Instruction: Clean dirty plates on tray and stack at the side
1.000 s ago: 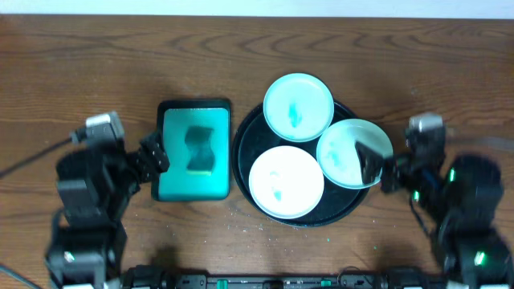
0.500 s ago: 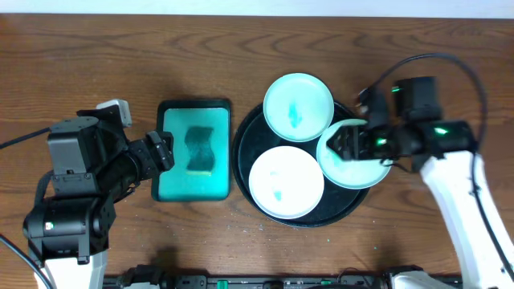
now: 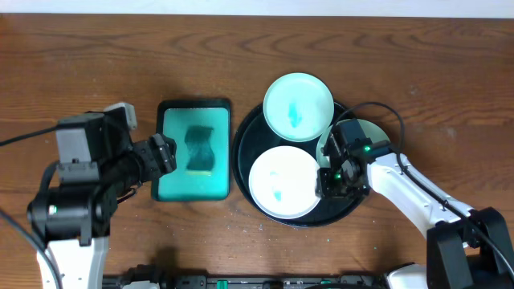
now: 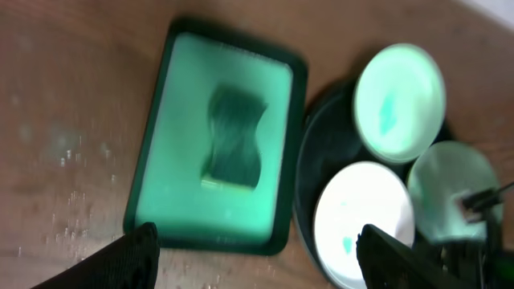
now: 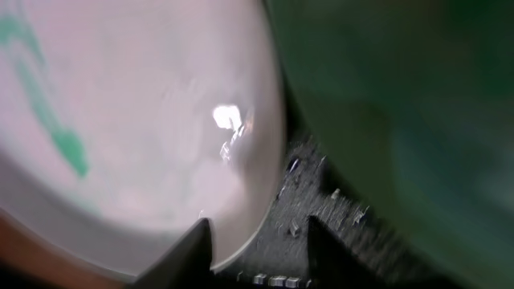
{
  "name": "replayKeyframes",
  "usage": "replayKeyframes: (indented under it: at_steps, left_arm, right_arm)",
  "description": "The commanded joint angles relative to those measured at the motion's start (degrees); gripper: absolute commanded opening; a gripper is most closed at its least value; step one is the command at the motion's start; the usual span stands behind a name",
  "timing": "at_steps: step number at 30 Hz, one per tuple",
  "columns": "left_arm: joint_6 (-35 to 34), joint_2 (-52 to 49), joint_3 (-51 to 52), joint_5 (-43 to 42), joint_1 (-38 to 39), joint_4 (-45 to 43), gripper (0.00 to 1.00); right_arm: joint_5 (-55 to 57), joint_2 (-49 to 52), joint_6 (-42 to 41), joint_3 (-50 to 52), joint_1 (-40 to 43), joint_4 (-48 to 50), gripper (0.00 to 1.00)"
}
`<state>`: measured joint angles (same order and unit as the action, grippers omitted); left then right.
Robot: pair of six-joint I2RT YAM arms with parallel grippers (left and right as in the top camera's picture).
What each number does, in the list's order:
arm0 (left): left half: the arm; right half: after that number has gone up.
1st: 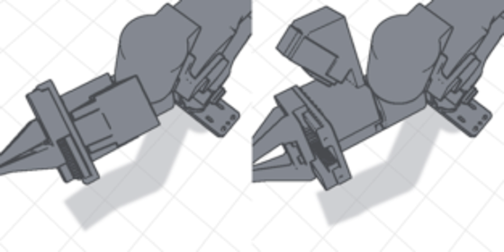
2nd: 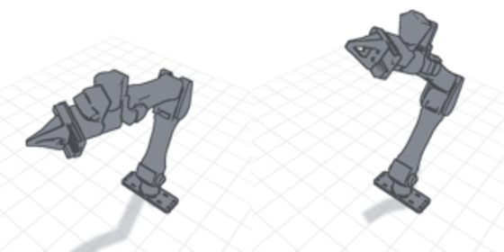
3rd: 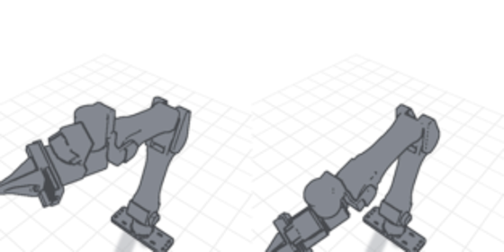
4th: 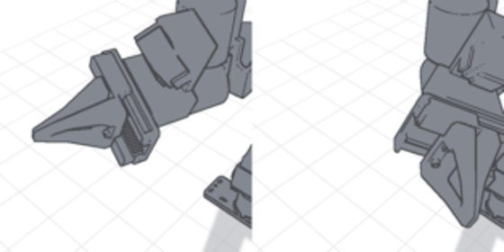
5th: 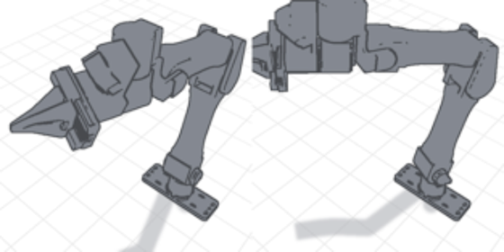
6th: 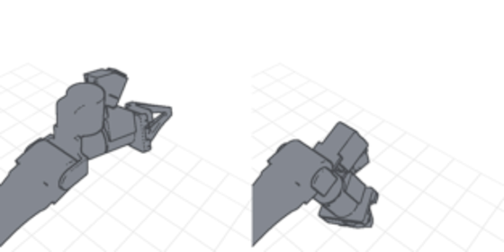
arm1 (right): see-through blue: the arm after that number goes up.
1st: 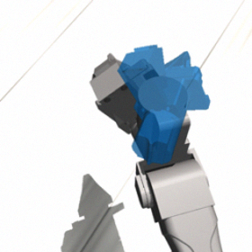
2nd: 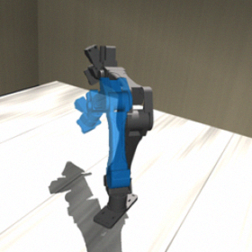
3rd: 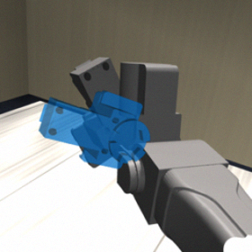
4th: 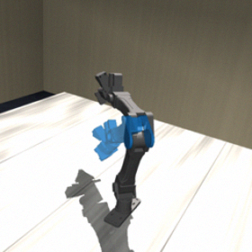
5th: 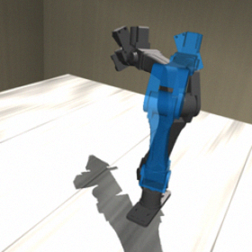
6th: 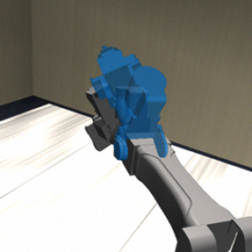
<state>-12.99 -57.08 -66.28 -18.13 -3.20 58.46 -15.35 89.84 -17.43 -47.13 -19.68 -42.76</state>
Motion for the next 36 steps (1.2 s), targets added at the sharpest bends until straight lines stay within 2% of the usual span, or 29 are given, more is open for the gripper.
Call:
replayKeyframes:
  at_steps: [1, 4, 5, 8, 11, 17, 20, 22, 25, 27, 30, 31, 33, 36]
  left_arm:
    - [1.7, -4.3, -1.1, -0.7, 0.5, 1.9, 0.78]
    - [1.9, -8.7, -0.9, -0.7, 2.1, 2.4, 0.76]
    - [1.8, -12.0, -0.7, 0.4, 3.8, 2.1, 0.75]
    - [0.5, -17.9, -0.7, 7.6, 6.6, 1.9, 0.74]
    - [-4.1, -23.8, -0.7, 13.7, 8.2, 0.6, 0.74]
    - [-7.8, -35.8, -0.7, 12.9, 8.4, -4.6, 0.74]
    - [-1.3, -43.0, -0.7, 5.4, 8.8, -11.5, 0.72]
    - [0.5, -45.6, -0.7, 5.0, 9.4, -13.7, 0.70]
    - [2.3, -47.9, -0.7, 5.9, 10.5, -15.4, 0.63]
    - [2.3, -48.9, -0.7, 9.5, 11.6, -16.4, 0.48]
    - [2.0, -50.2, -0.7, 15.2, 13.2, -17.0, 0.38]
    - [2.0, -50.5, -0.7, 15.4, 13.5, -17.0, 0.30]
    - [1.9, -50.8, -0.7, 15.4, 14.1, -16.9, 0.08]
    - [0.7, -50.5, -0.8, 15.4, 14.7, -16.6, 0.07]
  right_arm:
    - [5.2, 1.0, -2.3, 1.0, -0.6, 3.6, 0.22]
    - [7.6, 1.9, -2.3, 1.6, -0.6, 7.0, 0.14]
    - [9.2, 2.8, -2.6, 1.8, -0.6, 8.5, 0.08]
    - [9.7, 4.2, -4.4, 1.8, -0.6, 9.7, 0.02]
    - [9.7, 5.1, -4.9, 1.8, -0.6, 10.2, 0.01]
    - [9.7, 5.1, -4.9, 1.8, -0.6, 10.2, 0.01]
    - [9.7, 5.1, -4.9, 1.8, -0.6, 10.2, 0.01]
    - [9.7, 5.1, -4.9, 1.8, -0.6, 10.2, 0.01]
    - [9.7, 5.1, -4.9, 1.8, -0.6, 10.2, 0.01]
    - [9.7, 5.1, -4.9, 1.8, -0.6, 10.3, 0.01]
    - [9.7, 5.1, -4.9, 1.8, -0.6, 10.3, 0.01]
    - [9.7, 5.1, -4.9, 1.8, -0.6, 10.3, 0.01]
    - [9.7, 5.1, -4.9, 1.8, -0.6, 10.2, 0.01]
    - [9.7, 5.1, -4.9, 1.8, -0.6, 10.2, 0.01]
